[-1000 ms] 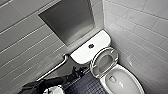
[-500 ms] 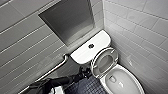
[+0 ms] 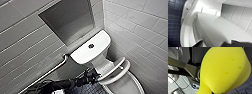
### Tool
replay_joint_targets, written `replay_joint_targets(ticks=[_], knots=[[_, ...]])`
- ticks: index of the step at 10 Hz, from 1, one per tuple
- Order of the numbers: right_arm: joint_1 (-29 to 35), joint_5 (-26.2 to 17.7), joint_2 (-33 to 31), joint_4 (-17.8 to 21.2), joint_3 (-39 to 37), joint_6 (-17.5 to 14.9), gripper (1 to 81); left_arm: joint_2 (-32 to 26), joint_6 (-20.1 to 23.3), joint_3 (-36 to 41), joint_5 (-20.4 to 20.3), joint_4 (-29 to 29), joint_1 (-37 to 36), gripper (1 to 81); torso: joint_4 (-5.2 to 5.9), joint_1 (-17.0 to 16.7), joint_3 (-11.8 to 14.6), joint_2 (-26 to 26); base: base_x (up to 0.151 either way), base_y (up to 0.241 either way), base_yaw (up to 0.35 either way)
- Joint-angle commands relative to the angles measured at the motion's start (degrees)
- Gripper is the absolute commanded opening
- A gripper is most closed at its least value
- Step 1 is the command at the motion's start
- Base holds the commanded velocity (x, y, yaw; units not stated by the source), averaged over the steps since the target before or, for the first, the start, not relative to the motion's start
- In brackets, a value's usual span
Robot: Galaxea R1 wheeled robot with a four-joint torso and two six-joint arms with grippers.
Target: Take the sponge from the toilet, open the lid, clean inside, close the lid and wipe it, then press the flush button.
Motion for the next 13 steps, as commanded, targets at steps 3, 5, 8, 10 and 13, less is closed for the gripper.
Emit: replay_joint_targets(ticks=[3, 5, 8, 10, 13], knots=[[-1.8, -2.39, 1.1, -2.4, 0.3, -0.05, 1.0, -17.31, 0.18, 4.06, 0.18, 11.83, 3.07, 81.1, 0.0, 0.0, 0.0, 0.0, 0.0, 0.0, 0.0], [-1.27, -2.91, 1.53, -2.15, 0.3, 0.21, 1.0, -23.71, 0.87, 5.29, 0.96, 17.73, 9.22, 81.1, 0.0, 0.0, 0.0, 0.0, 0.0, 0.0, 0.0], [1.1, -14.34, 5.05, -1.7, -3.22, 0.21, 1.0, -26.45, 1.23, 4.32, 3.26, 36.09, 24.59, 81.1, 0.0, 0.0, 0.0, 0.0, 0.0, 0.0, 0.0], [1.71, -22.17, 7.69, -2.4, -4.62, 0.21, 1.0, -26.27, 1.23, 0.63, 3.26, 42.33, 31.54, 81.1, 0.0, 0.0, 0.0, 0.0, 0.0, 0.0, 0.0], [0.22, -22.78, 8.04, 0.48, -3.92, -0.57, 1.0, -22.69, 1.49, -9.54, 2.73, 45.48, 39.46, 81.1, 0.0, 0.0, 0.02, -0.02, 0.0, 0.0, 0.0]])
